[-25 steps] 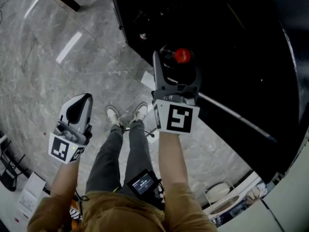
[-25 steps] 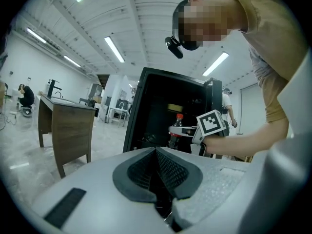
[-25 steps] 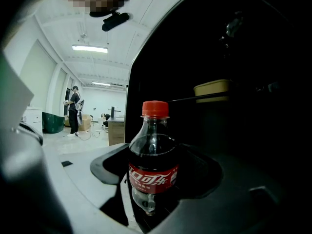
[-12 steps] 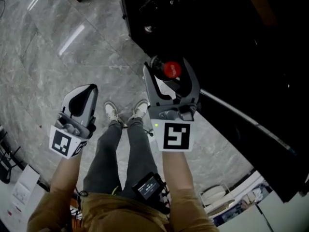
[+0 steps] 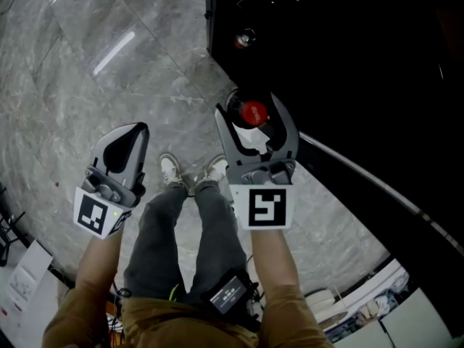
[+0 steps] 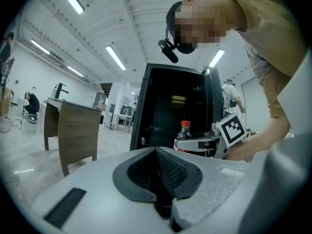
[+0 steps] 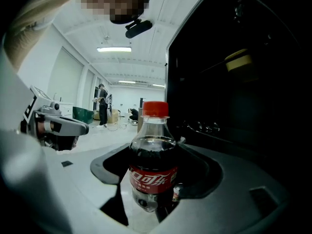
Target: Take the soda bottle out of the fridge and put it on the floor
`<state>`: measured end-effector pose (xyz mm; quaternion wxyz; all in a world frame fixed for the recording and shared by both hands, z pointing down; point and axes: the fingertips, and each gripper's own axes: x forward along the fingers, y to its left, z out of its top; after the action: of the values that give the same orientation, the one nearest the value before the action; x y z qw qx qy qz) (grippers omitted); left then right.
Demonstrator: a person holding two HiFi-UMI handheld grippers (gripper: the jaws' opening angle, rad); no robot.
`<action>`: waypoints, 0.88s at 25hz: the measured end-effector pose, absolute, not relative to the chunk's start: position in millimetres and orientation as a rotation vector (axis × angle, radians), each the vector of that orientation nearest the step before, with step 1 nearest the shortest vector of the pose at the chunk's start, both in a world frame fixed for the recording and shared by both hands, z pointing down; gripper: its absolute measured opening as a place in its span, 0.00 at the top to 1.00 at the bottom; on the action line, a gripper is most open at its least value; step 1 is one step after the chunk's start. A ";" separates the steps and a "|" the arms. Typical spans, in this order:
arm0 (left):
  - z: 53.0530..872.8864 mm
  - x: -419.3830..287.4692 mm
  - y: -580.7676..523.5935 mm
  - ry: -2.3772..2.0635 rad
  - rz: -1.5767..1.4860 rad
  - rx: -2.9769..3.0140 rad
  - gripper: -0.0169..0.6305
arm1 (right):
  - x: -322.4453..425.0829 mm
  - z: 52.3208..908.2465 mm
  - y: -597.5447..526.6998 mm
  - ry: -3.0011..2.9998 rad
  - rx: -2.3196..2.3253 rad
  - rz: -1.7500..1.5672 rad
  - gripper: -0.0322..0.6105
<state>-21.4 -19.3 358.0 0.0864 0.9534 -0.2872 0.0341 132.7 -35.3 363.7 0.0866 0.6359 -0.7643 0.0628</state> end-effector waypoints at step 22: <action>520.7 -29.0 -53.7 -0.797 0.159 2.892 0.97 | 103.6 555.3 -50.8 -2.323 1.538 0.153 0.49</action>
<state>-29.0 -53.7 520.7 0.0688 0.9605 -0.2645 0.0530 103.6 -50.8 555.3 0.1751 0.5426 -0.8197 0.0541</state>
